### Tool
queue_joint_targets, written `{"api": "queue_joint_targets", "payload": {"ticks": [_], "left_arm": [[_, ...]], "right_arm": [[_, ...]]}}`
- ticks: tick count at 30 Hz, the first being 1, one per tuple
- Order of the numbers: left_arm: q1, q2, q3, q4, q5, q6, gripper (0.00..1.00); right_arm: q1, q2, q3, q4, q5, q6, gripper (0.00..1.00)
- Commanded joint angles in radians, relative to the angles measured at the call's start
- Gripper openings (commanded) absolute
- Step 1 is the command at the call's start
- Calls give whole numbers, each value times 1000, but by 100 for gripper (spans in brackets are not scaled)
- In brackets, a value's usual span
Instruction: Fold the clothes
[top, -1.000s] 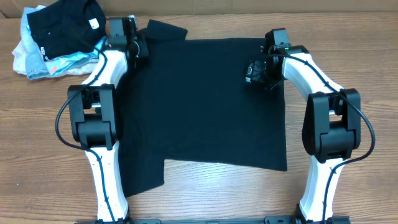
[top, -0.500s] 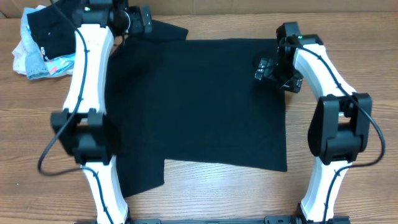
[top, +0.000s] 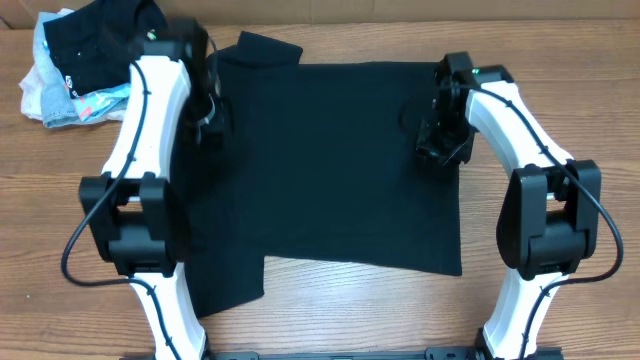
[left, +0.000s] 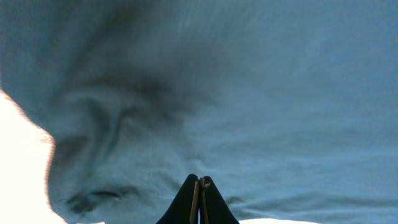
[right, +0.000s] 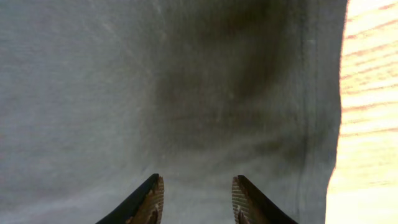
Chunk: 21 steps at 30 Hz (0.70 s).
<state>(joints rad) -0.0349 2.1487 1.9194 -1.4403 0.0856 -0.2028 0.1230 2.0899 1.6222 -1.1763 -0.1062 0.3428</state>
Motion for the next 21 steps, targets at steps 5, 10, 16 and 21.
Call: {"api": "queue_joint_targets", "payload": {"ticks": [5, 10, 16, 21], "left_arm": [[26, 4, -247, 132, -148, -68, 4], [92, 4, -353, 241, -108, -71, 4], [160, 4, -427, 333, -111, -66, 4], [168, 4, -515, 431, -110, -67, 4]], "right_arm": [[-30, -9, -109, 73, -7, 16, 39], [-35, -9, -174, 111, -7, 33, 37], [-35, -8, -262, 144, -7, 95, 36], [-36, -8, -335, 177, -8, 136, 33]]}}
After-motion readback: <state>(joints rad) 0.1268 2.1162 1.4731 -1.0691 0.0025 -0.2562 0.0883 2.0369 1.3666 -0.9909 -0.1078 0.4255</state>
